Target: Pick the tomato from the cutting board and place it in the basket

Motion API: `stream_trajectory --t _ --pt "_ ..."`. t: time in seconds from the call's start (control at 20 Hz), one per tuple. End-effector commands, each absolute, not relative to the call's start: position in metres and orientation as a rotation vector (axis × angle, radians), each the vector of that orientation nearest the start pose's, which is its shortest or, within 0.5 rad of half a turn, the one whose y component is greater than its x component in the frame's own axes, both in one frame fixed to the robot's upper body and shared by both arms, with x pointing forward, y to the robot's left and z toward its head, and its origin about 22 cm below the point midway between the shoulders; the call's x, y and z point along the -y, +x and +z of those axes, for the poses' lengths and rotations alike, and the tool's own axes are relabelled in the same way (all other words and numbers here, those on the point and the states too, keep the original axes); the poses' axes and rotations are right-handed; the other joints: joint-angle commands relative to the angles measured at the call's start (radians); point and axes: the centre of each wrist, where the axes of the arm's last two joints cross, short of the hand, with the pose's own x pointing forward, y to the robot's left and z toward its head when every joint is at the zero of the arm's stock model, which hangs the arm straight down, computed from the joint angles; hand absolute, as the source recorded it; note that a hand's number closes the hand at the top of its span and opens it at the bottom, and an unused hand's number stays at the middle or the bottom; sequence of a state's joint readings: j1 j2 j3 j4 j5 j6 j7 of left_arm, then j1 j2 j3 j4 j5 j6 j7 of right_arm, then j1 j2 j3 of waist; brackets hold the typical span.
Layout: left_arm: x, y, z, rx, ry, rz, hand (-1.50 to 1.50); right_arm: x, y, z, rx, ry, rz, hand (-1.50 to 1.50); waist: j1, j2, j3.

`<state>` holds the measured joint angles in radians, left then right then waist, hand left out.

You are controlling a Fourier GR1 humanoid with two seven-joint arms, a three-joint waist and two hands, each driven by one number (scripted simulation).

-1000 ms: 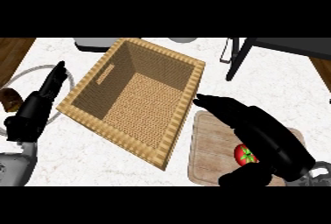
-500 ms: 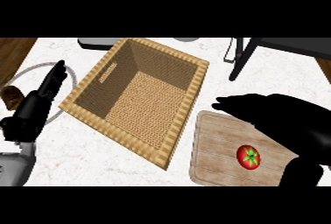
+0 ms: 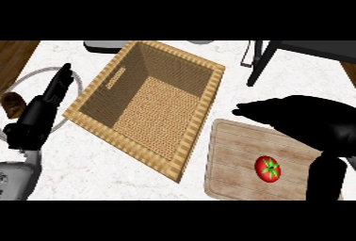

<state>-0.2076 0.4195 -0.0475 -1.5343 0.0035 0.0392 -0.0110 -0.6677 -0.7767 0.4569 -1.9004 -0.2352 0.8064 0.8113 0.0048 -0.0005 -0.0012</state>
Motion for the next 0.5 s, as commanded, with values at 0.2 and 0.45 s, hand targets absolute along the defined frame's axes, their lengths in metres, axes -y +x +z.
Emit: stream_trajectory --t 0.2,0.45 --pt "-0.297 0.292 0.083 1.724 0.307 -0.377 0.00 0.187 0.288 0.197 0.821 -0.391 1.843 -1.50 0.008 0.003 0.001" --pt "-0.286 0.281 0.077 1.734 0.273 -0.362 0.00 0.181 0.260 0.158 0.786 -0.412 1.855 -1.50 -0.002 -0.001 0.002"
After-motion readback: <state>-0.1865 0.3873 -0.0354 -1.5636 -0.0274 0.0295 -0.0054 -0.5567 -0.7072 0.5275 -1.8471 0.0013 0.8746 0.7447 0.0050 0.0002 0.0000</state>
